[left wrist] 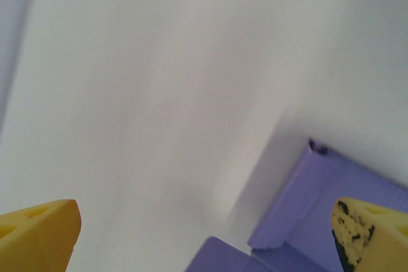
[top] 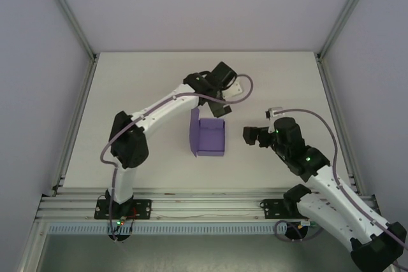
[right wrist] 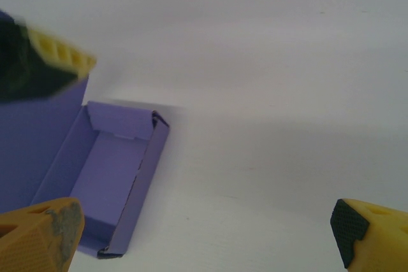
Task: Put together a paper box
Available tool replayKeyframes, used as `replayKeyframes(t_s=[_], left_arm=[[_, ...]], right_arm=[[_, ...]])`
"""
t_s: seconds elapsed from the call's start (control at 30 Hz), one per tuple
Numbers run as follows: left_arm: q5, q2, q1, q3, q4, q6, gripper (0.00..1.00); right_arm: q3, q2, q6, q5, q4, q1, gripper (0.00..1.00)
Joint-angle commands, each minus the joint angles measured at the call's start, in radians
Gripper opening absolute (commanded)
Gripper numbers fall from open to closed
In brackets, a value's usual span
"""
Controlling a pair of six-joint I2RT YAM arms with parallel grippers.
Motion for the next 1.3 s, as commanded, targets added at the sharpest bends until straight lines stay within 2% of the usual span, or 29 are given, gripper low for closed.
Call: replayKeyframes(t_s=[0.0, 0.1, 0.17, 0.2, 0.23, 0.4, 0.53, 0.67, 0.77, 1.0, 1.07, 1.13, 1.2, 1.27], left_arm=[[-0.049, -0.084, 0.039, -0.007, 0.147, -0.284, 1.0], [-0.018, -0.21, 0.101, -0.11, 0.212, -0.477, 1.0], [0.035, -0.313, 0.144, -0.251, 0.304, -0.55, 1.0], [0.05, -0.373, 0.166, -0.337, 0.353, -0.589, 1.0], [0.053, -0.421, 0.186, -0.405, 0.382, -0.622, 1.0], [0.044, -0.648, 0.295, -0.711, 0.432, -0.771, 1.0], [0.029, -0.744, 0.37, -0.885, 0.422, -0.855, 1.0], [0.05, -0.808, 0.426, -1.047, 0.473, -0.908, 1.0], [0.048, -0.844, 0.453, -1.138, 0.512, -0.941, 1.0], [0.083, -0.879, 0.494, -1.215, 0.53, -0.96, 1.0], [0.083, -0.878, 0.498, -1.215, 0.521, -0.954, 1.0], [0.08, -0.877, 0.499, -1.21, 0.515, -0.948, 1.0], [0.074, -0.878, 0.5, -1.208, 0.51, -0.943, 1.0], [0.066, -0.882, 0.501, -1.207, 0.507, -0.941, 1.0]], right_arm=[[0.01, 0.088, -0.135, -0.104, 0.059, -0.004, 0.99], [0.087, 0.248, -0.278, -0.147, 0.073, -0.004, 0.95], [0.159, 0.369, -0.385, -0.177, 0.07, -0.003, 0.92], [0.206, 0.502, -0.454, -0.196, 0.059, -0.003, 0.9], [0.249, 0.5, -0.517, -0.215, 0.043, -0.004, 0.89], [0.487, 0.796, -0.838, -0.354, -0.075, -0.003, 0.73], [0.657, 0.974, -1.011, -0.422, -0.197, -0.001, 0.68], [0.817, 1.119, -1.08, -0.421, -0.284, 0.0, 0.63], [0.907, 1.21, -1.123, -0.42, -0.34, 0.003, 0.62], [1.069, 1.382, -1.174, -0.398, -0.461, 0.014, 0.56], [1.095, 1.415, -1.173, -0.388, -0.474, 0.014, 0.51], [1.117, 1.444, -1.162, -0.371, -0.476, 0.016, 0.38], [1.134, 1.47, -1.149, -0.355, -0.477, 0.016, 0.31], [1.142, 1.49, -1.113, -0.333, -0.47, 0.019, 0.16]])
